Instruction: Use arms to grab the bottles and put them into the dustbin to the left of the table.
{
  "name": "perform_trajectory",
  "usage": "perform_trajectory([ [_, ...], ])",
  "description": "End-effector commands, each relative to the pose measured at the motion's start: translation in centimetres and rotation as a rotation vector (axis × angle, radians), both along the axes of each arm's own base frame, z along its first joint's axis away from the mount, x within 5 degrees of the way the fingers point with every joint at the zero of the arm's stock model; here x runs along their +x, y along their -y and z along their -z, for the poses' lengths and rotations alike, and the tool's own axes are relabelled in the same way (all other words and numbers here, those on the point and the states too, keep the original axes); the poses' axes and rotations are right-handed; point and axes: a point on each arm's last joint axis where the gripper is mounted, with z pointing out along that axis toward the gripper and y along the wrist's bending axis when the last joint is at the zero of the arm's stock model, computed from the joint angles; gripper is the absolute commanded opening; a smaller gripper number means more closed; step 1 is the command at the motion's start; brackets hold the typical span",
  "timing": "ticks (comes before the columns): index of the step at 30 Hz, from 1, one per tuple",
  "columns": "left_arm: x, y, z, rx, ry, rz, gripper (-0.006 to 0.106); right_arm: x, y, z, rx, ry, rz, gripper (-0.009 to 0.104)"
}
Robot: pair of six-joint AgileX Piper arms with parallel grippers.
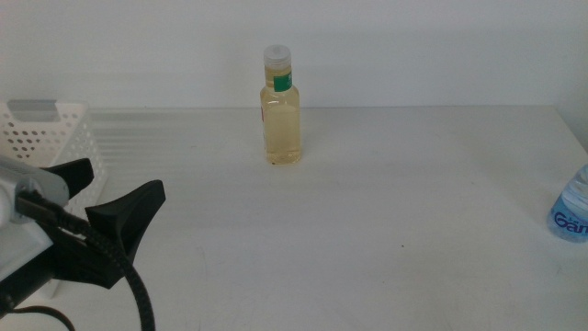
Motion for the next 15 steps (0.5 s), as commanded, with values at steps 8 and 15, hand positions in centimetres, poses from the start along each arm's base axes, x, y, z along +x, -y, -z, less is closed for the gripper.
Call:
perform_trajectory([
  [8,1.3,0.7,-0.5,-0.034,0.025,-0.003,0.09,-0.1,0.0,-1.0,-0.019,0.104,0.003,0.075],
  [15,4.8,2.4,0.8,-0.01,0.041,-0.006,0.09,-0.1,0.0,-1.0,-0.019,0.104,0.003,0.075],
])
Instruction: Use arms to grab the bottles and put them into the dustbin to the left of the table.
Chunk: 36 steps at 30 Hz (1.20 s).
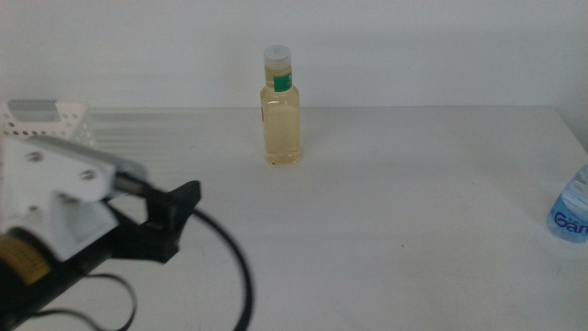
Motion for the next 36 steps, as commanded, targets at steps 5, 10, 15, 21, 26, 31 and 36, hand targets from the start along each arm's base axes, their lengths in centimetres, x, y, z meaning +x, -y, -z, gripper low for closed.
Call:
perform_trajectory([
  [5,4.3,2.2,-0.5,-0.033,0.067,-0.003,0.09,-0.1,0.0,-1.0,-0.019,0.104,0.003,0.075],
  [10,7.2,3.6,0.8,-0.057,0.104,-0.01,0.09,-0.1,0.0,-1.0,-0.019,0.104,0.003,0.075],
  [15,10.5,5.1,1.8,-0.077,0.089,-0.022,0.09,-0.1,0.0,-1.0,-0.019,0.104,0.003,0.075],
  [21,14.1,7.5,2.5,-0.103,0.066,-0.034,0.09,-0.1,0.0,-1.0,-0.019,0.104,0.003,0.075],
  [26,16.6,9.6,3.4,-0.109,0.063,-0.057,0.09,-0.1,0.0,-1.0,-0.019,0.104,0.003,0.075],
  [31,19.0,11.3,5.0,-0.145,0.037,-0.101,0.09,-0.1,0.0,-1.0,-0.019,0.104,0.003,0.075],
  [36,20.6,12.1,5.4,-0.173,0.079,-0.121,0.09,-0.1,0.0,-1.0,-0.019,0.104,0.003,0.075],
])
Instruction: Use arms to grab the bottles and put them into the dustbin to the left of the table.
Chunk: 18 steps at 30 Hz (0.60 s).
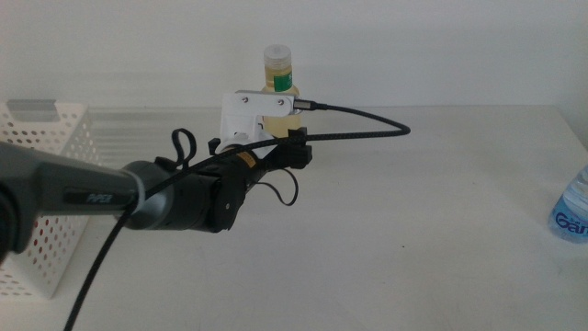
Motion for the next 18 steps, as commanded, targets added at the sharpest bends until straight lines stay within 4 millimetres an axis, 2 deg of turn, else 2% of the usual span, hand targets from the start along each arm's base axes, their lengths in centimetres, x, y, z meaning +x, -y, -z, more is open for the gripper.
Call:
perform_trajectory([
  [1,0.9,0.4,-3.8,-0.08,0.17,-0.024,0.09,-0.1,0.0,-1.0,-0.019,0.104,0.003,0.075],
  [18,5.6,0.9,-2.8,-0.05,0.224,-0.098,0.09,-0.1,0.0,-1.0,-0.019,0.104,0.003,0.075],
])
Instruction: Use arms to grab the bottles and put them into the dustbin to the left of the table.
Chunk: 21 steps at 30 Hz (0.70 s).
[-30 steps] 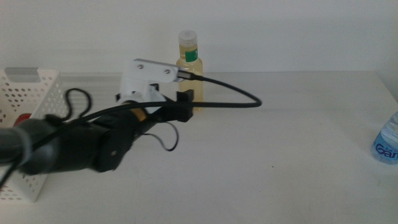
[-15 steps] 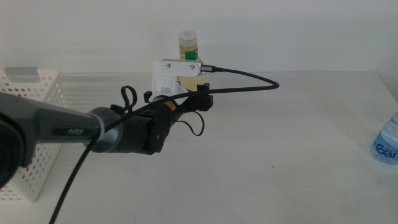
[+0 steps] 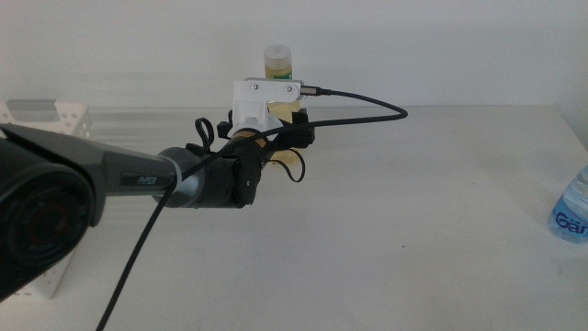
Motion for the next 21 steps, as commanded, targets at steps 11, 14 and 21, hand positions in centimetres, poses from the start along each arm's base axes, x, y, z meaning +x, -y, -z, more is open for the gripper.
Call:
perform_trajectory([
  [11,2.6,0.3,-2.5,-0.067,0.203,-0.048,0.09,-0.1,0.0,-1.0,-0.019,0.104,0.003,0.075],
  [14,2.8,0.4,-2.0,-0.072,0.221,-0.056,0.09,-0.1,0.0,-1.0,-0.019,0.104,0.003,0.075],
  [21,2.7,0.4,-2.2,-0.096,0.267,-0.067,0.086,-0.1,0.0,-1.0,-0.019,0.104,0.003,0.075],
])
